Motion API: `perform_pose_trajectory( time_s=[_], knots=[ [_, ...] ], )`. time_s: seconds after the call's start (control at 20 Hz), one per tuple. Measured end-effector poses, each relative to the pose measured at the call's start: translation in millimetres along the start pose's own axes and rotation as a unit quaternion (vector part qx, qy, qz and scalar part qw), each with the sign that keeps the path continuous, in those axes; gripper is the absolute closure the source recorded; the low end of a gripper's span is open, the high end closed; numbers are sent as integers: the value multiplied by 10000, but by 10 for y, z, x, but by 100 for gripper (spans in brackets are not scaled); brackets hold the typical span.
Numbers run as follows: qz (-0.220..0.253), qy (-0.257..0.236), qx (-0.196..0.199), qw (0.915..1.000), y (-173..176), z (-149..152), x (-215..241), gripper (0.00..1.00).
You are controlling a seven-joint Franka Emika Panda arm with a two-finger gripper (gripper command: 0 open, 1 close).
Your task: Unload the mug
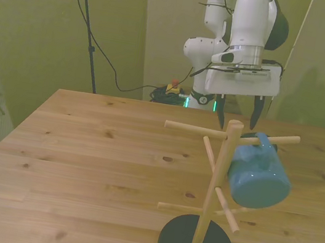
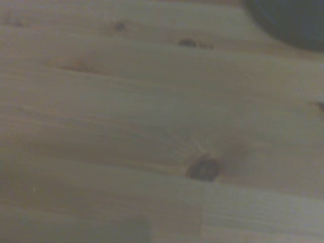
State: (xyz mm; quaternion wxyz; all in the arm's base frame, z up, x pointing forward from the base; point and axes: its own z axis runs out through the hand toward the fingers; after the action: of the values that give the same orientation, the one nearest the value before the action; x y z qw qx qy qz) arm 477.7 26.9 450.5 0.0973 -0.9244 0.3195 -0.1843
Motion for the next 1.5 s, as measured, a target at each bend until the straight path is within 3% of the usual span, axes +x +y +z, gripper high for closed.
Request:
perform_pose_trajectory(
  time_s=[0.2, 0.5, 0.85, 1.25, 1.5],
  knots=[
    [-169, 399, 318, 9986, -163, -67, 208, 0],
    [-198, 1109, 853, 9900, -442, -98, 623, 0],
    [-447, 1351, 998, 9848, -827, -3, 982, 0],
    [-598, 1939, 1183, 9720, -1141, -19, 1222, 0],
    [-490, 1706, 1118, 9777, -1229, 43, 1136, 0]
  ],
)
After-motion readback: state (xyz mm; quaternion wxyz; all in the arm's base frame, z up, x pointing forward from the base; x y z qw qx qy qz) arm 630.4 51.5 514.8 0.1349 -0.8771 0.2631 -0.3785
